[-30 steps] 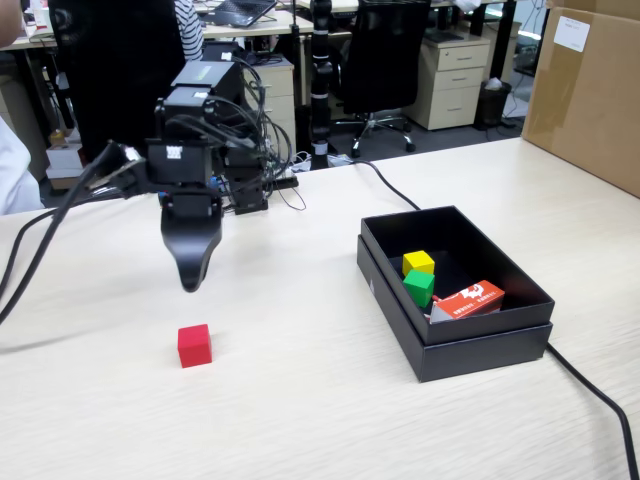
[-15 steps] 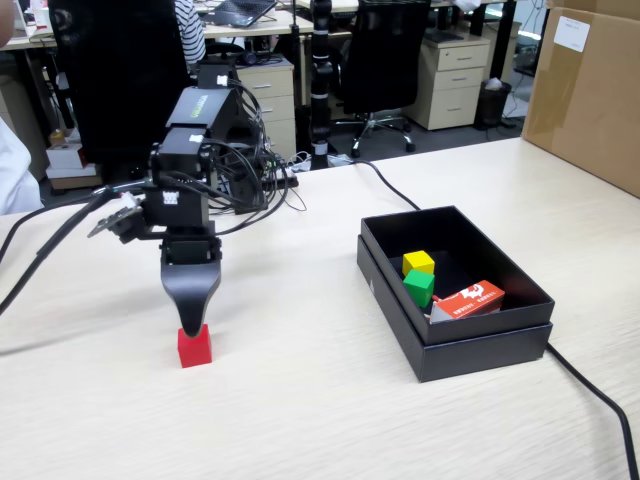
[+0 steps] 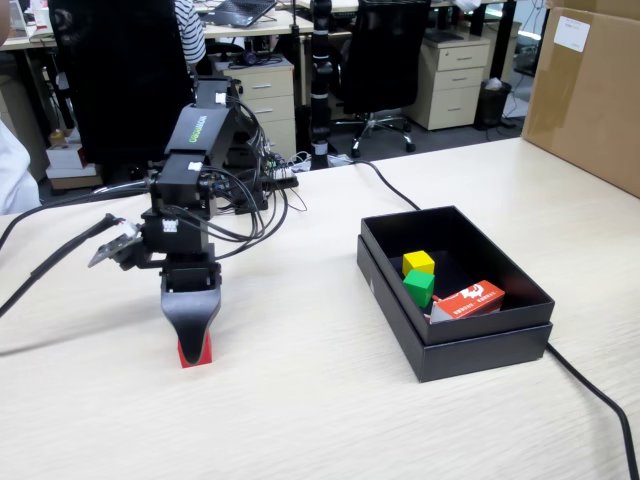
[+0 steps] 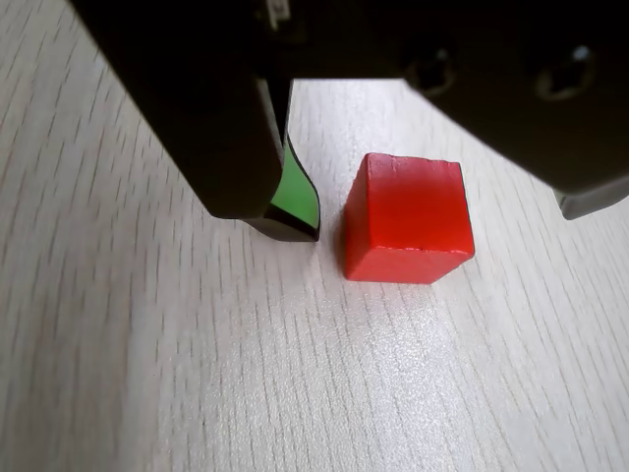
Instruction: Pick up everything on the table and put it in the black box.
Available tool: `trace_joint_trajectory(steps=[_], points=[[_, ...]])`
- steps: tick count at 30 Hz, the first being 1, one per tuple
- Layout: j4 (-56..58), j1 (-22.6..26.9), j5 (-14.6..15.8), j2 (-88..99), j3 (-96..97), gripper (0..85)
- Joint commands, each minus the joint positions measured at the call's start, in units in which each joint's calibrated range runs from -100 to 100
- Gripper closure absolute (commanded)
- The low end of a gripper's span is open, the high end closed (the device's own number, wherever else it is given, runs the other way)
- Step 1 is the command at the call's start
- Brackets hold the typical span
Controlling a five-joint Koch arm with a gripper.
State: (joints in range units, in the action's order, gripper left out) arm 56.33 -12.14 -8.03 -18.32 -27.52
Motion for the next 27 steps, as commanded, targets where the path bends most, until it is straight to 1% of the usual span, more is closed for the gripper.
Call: trace_joint_trajectory(steps=[1,4,8,10,12,15,20,24,27], points=[[-1.8,-0.2,-0.5,0.8,-4.7,38.0],[-1.8,-0.3,-0.6,0.0,-4.6,38.8],[-1.8,-0.7,-0.5,-0.9,-4.9,47.0],[-1.8,-0.8,-0.4,-1.4,-5.3,56.1],[-1.8,-1.0,-0.3,-1.7,-5.7,70.0],[-1.4,-1.1,-0.2,-1.6,-5.7,84.6],[0.6,-0.7,0.1,7.7,0.3,84.7],[1.4,1.7,2.1,20.2,6.1,84.7],[2.5,4.7,4.3,29.6,10.9,84.7]])
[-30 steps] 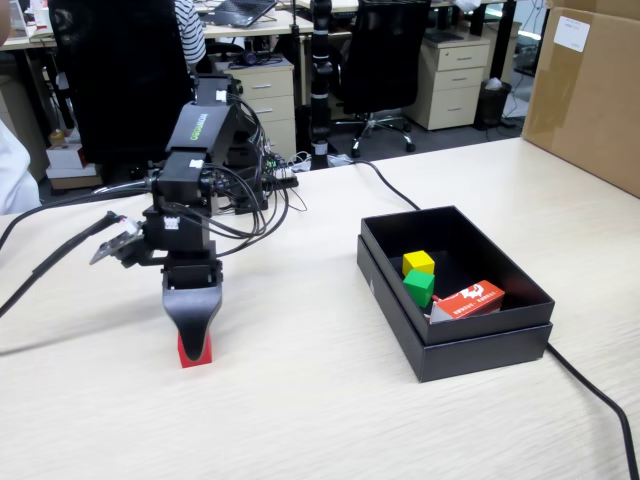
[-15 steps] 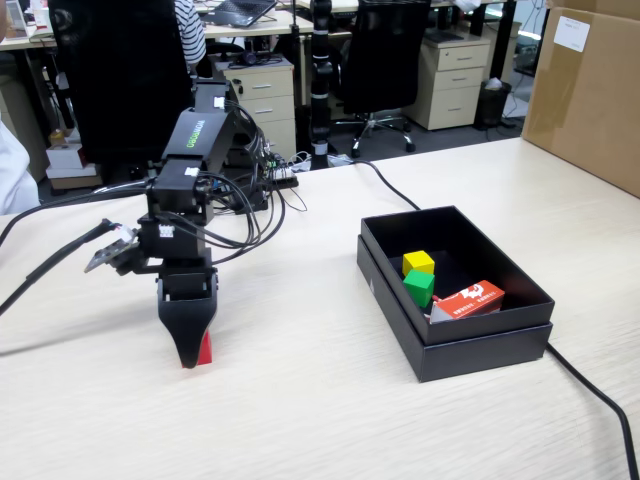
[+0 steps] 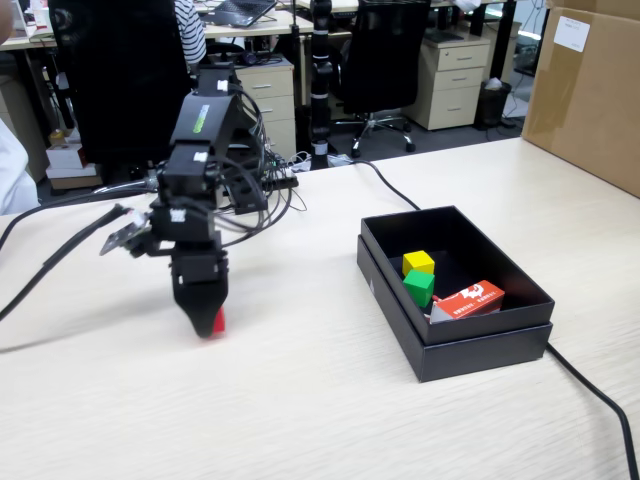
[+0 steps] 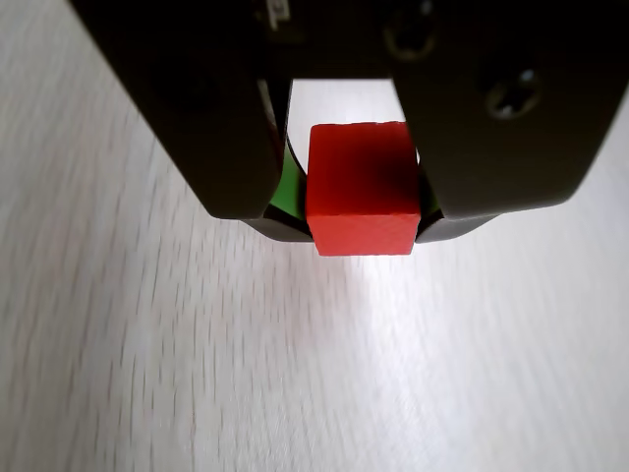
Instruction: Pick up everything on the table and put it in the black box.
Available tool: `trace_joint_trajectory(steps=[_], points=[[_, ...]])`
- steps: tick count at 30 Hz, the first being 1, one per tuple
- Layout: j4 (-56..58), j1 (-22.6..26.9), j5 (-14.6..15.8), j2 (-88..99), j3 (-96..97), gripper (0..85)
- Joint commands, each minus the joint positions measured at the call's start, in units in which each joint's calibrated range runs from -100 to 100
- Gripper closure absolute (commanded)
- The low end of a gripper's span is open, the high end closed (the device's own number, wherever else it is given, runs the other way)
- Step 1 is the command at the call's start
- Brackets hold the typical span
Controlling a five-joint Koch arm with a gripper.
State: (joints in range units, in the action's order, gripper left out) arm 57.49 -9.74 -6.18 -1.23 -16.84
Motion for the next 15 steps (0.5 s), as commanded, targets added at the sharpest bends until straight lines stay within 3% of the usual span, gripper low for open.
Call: trace_joint_trajectory(steps=[1,9,15], points=[[1.8,3.5,3.3,15.3,1.9,84.7],[7.4,13.8,10.4,27.9,6.4,84.7],[8.9,19.6,12.8,29.2,3.6,84.7]])
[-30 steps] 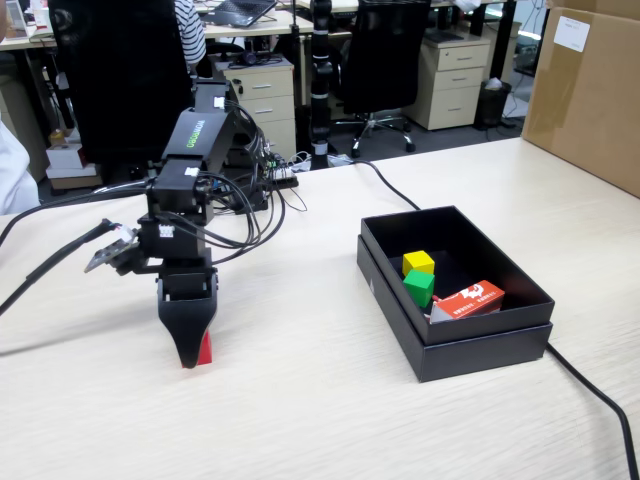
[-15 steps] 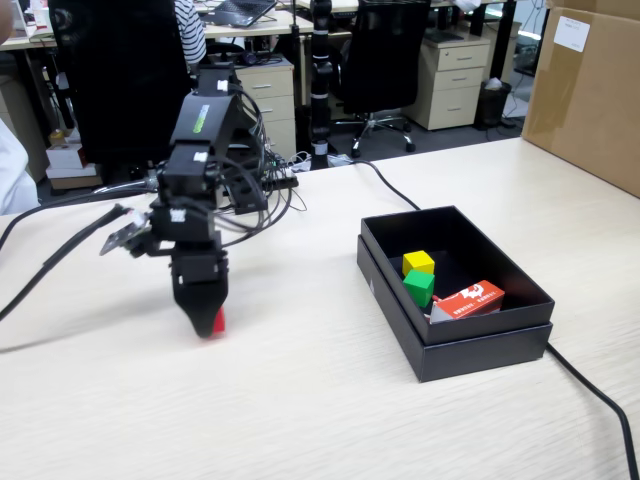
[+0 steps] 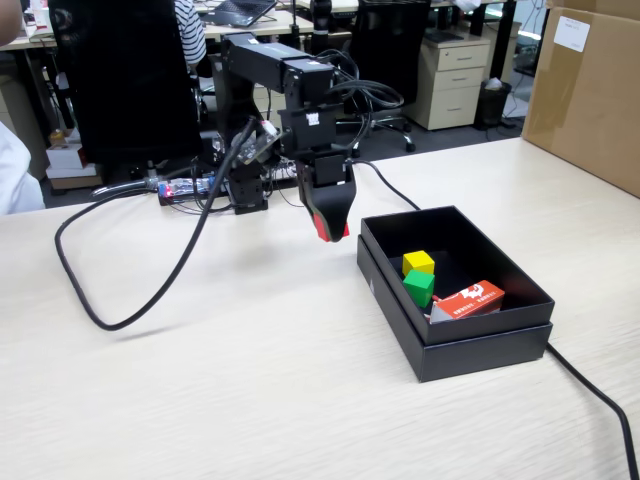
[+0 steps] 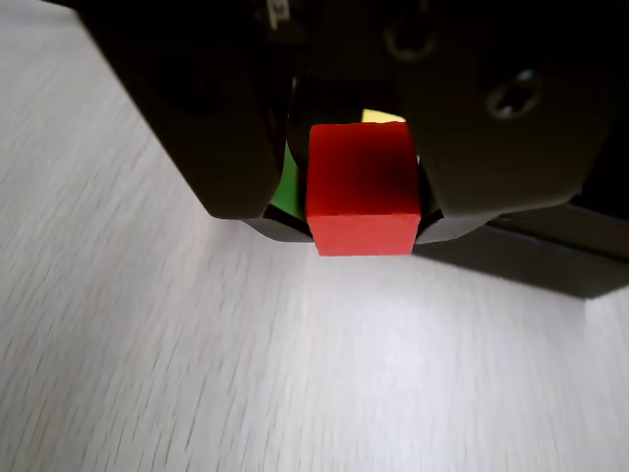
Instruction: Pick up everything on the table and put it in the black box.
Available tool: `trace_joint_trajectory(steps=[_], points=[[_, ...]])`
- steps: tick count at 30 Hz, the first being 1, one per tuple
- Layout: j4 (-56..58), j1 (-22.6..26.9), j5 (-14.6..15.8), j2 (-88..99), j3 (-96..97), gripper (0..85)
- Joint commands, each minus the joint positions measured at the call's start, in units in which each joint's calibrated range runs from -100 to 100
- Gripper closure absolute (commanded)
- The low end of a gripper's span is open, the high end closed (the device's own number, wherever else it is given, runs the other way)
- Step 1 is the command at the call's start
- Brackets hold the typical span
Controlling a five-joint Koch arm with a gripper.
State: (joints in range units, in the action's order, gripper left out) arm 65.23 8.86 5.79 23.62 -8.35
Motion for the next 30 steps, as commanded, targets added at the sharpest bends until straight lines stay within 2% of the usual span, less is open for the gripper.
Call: trace_joint_trajectory(steps=[1,3,5,7,16,24,25,26,30], points=[[1.2,1.8,1.3,4.0,-5.8,84.7],[1.2,3.0,1.7,3.3,-7.3,84.7],[1.1,6.1,2.8,-7.6,-18.0,84.6],[1.1,6.6,2.8,-12.6,-23.5,84.6],[1.1,7.5,3.0,-30.9,-38.8,84.6],[1.1,7.5,3.3,-43.4,-44.6,84.5],[1.1,7.5,3.4,-43.8,-44.2,83.1],[1.1,7.5,3.5,-43.8,-43.2,77.4],[1.1,7.5,3.6,-44.0,-41.4,70.2]])
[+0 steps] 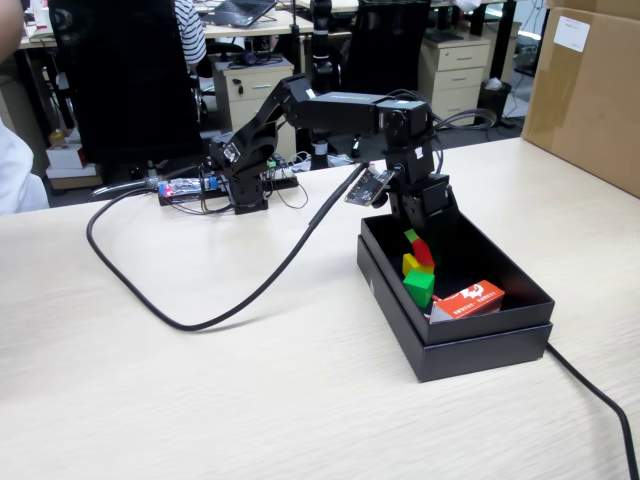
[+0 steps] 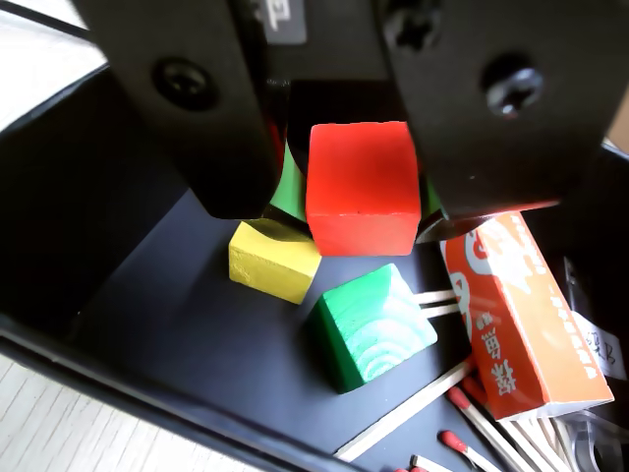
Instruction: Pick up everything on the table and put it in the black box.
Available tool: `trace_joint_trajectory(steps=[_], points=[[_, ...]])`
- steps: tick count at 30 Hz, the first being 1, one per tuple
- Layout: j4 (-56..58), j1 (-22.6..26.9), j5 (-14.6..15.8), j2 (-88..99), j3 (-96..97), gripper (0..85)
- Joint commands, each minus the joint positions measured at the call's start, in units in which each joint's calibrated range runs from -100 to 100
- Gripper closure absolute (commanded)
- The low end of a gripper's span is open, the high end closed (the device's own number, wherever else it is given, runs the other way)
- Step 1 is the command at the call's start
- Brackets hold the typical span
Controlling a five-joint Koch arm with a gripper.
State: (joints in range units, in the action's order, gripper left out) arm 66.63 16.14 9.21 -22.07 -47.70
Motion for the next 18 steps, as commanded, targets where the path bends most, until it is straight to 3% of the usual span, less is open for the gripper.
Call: trace_joint_trajectory(steps=[1,9,18], points=[[-0.3,0.1,0.2,1.8,-1.5,66.8],[-0.2,0.1,0.2,9.0,3.8,43.5],[-0.3,-2.2,-0.1,42.6,13.6,37.5]])
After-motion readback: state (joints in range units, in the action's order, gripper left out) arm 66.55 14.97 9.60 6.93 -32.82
